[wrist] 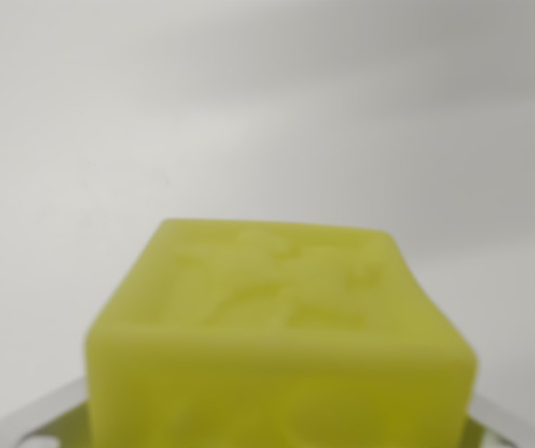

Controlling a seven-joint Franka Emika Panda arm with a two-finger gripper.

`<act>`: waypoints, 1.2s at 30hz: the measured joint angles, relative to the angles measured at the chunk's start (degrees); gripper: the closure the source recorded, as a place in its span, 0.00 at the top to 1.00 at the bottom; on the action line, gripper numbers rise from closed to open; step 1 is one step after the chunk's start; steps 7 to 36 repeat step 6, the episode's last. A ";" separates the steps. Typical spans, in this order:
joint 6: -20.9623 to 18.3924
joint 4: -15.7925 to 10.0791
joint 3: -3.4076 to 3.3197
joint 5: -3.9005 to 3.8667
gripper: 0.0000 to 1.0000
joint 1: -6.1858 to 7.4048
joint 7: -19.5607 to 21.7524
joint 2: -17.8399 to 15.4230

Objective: Pick yellow cube

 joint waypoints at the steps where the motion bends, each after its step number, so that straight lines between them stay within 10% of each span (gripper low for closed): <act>1: -0.12 0.06 0.00 0.00 0.00 0.00 0.00 -0.06; 36: -0.24 0.13 0.00 -0.01 0.00 0.00 0.00 -0.13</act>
